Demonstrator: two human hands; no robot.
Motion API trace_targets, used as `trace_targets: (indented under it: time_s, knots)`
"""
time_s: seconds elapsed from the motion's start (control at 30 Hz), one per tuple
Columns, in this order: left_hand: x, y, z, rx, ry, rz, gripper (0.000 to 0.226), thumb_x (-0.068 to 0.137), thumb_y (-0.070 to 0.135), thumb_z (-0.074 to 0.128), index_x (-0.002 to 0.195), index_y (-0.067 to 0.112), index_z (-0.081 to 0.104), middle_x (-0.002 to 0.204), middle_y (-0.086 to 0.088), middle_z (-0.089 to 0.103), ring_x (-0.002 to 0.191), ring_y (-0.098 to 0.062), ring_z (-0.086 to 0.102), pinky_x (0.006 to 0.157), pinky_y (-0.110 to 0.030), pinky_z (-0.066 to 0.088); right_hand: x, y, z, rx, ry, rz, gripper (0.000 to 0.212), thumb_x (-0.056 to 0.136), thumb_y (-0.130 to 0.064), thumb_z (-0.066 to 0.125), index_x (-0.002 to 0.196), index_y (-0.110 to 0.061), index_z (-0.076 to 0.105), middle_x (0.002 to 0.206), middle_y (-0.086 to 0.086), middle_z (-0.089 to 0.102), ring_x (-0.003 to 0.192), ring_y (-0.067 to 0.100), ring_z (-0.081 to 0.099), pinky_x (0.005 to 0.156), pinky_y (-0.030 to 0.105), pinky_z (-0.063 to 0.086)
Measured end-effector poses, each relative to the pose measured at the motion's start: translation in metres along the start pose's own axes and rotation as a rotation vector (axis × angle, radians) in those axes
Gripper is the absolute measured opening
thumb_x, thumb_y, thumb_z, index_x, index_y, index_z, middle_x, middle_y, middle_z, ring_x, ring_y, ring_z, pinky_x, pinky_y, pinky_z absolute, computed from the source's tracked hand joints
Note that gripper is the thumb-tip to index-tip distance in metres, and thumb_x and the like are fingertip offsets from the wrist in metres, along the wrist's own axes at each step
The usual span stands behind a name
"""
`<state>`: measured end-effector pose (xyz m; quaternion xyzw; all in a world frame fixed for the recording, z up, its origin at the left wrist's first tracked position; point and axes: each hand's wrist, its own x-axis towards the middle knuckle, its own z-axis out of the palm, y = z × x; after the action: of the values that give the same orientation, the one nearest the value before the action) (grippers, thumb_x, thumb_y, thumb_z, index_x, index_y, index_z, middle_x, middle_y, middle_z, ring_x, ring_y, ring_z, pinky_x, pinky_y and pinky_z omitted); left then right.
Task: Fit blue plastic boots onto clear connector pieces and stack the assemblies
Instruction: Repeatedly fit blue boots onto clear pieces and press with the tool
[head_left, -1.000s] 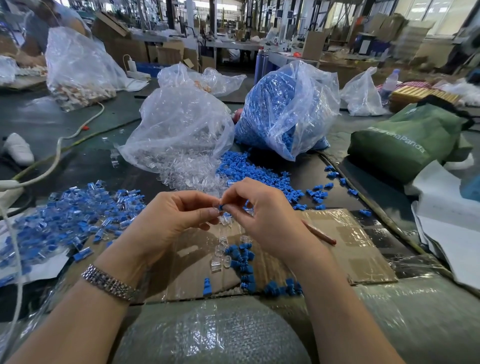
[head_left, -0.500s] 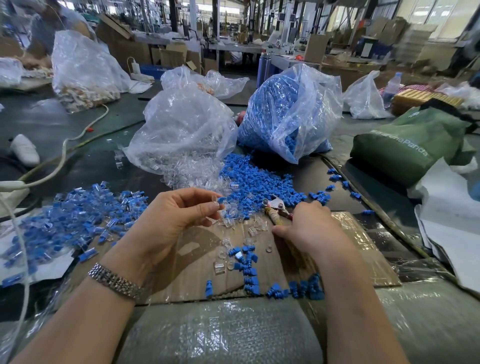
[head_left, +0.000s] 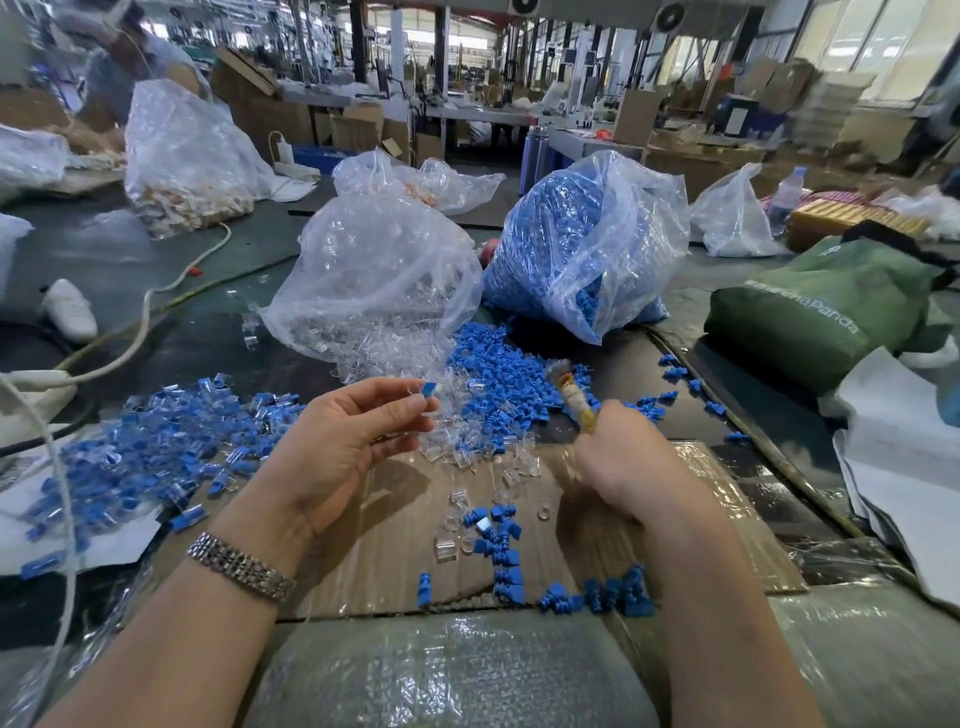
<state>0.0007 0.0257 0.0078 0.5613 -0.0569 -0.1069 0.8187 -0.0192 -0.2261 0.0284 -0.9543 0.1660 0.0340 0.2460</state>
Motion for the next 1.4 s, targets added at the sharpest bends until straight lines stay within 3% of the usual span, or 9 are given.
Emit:
trace_targets:
  time_s: [0.13, 0.23, 0.4, 0.67, 0.83, 1.03, 1.17, 1.27, 1.4]
  knots:
    - [0.004, -0.002, -0.003, -0.049, 0.002, -0.004, 0.022, 0.077, 0.011, 0.075, 0.098, 0.011, 0.081, 0.109, -0.016, 0.076, 0.09, -0.021, 0.074, 0.073, -0.026, 0.061, -0.017, -0.009, -0.021, 0.438, -0.211, -0.138, 0.025, 0.102, -0.021, 0.052, 0.107, 0.001, 0.063, 0.09, 0.014, 0.073, 0.08, 0.028, 0.073, 0.087, 0.052, 0.058]
    - [0.005, -0.003, -0.005, -0.1, 0.001, 0.004, 0.024, 0.079, 0.01, 0.075, 0.103, 0.009, 0.079, 0.111, -0.016, 0.075, 0.096, -0.022, 0.073, 0.077, -0.029, 0.062, -0.029, -0.017, -0.02, 0.496, -0.489, -0.259, 0.03, 0.104, -0.029, 0.055, 0.107, -0.001, 0.065, 0.094, 0.007, 0.078, 0.09, 0.021, 0.076, 0.091, 0.045, 0.059]
    - [0.004, -0.003, -0.002, -0.132, 0.006, 0.03, 0.023, 0.077, 0.011, 0.076, 0.099, 0.013, 0.081, 0.11, -0.013, 0.076, 0.096, -0.018, 0.074, 0.075, -0.028, 0.061, -0.036, -0.034, -0.004, 0.473, -0.603, -0.362, 0.031, 0.106, -0.031, 0.053, 0.101, -0.004, 0.067, 0.101, 0.009, 0.078, 0.097, 0.023, 0.075, 0.09, 0.038, 0.058]
    - [0.003, -0.002, 0.004, -0.061, 0.004, 0.051, 0.022, 0.072, 0.013, 0.077, 0.093, 0.015, 0.082, 0.103, -0.01, 0.077, 0.089, -0.016, 0.072, 0.069, -0.024, 0.058, -0.038, -0.041, -0.001, 0.455, -0.593, -0.413, 0.028, 0.106, -0.033, 0.052, 0.1, -0.008, 0.062, 0.099, 0.007, 0.078, 0.094, 0.022, 0.076, 0.092, 0.044, 0.058]
    - [0.002, -0.003, 0.003, 0.0, 0.02, 0.082, 0.019, 0.073, 0.013, 0.076, 0.091, 0.015, 0.082, 0.1, -0.01, 0.077, 0.087, -0.015, 0.071, 0.069, -0.023, 0.058, -0.038, -0.043, 0.003, 0.439, -0.563, -0.432, 0.036, 0.106, -0.035, 0.05, 0.098, -0.002, 0.061, 0.081, 0.004, 0.074, 0.076, 0.023, 0.074, 0.075, 0.038, 0.058]
    - [0.001, -0.003, 0.005, 0.061, 0.025, 0.107, 0.021, 0.073, 0.015, 0.076, 0.094, 0.015, 0.082, 0.104, -0.013, 0.077, 0.089, -0.017, 0.071, 0.074, -0.023, 0.06, -0.041, -0.044, 0.009, 0.429, -0.485, -0.442, 0.033, 0.106, -0.034, 0.051, 0.095, -0.004, 0.056, 0.07, 0.002, 0.066, 0.063, 0.024, 0.065, 0.076, 0.054, 0.059]
    - [0.003, -0.002, 0.004, 0.12, 0.038, 0.131, 0.023, 0.071, 0.02, 0.078, 0.094, 0.018, 0.082, 0.1, -0.009, 0.078, 0.084, -0.013, 0.071, 0.071, -0.021, 0.058, -0.042, -0.046, 0.009, 0.461, -0.514, -0.398, 0.036, 0.106, -0.035, 0.052, 0.104, 0.0, 0.059, 0.076, 0.004, 0.073, 0.067, 0.026, 0.073, 0.072, 0.042, 0.061]
    - [0.003, -0.002, -0.003, 0.136, 0.071, 0.144, 0.025, 0.07, 0.024, 0.082, 0.095, 0.02, 0.081, 0.099, -0.007, 0.078, 0.083, -0.015, 0.071, 0.071, -0.022, 0.058, -0.041, -0.042, -0.001, 0.432, -0.515, -0.385, 0.032, 0.103, -0.037, 0.057, 0.095, -0.006, 0.062, 0.087, 0.005, 0.078, 0.077, 0.023, 0.076, 0.079, 0.039, 0.063]
    - [0.006, -0.003, -0.019, 0.706, 0.422, 0.252, 0.014, 0.086, 0.013, 0.078, 0.088, 0.026, 0.073, 0.087, 0.002, 0.074, 0.082, -0.013, 0.07, 0.068, -0.025, 0.053, -0.028, -0.025, -0.012, 0.253, -0.21, -0.296, 0.025, 0.098, -0.038, 0.061, 0.094, -0.013, 0.062, 0.084, 0.01, 0.07, 0.069, 0.018, 0.063, 0.074, 0.045, 0.058]
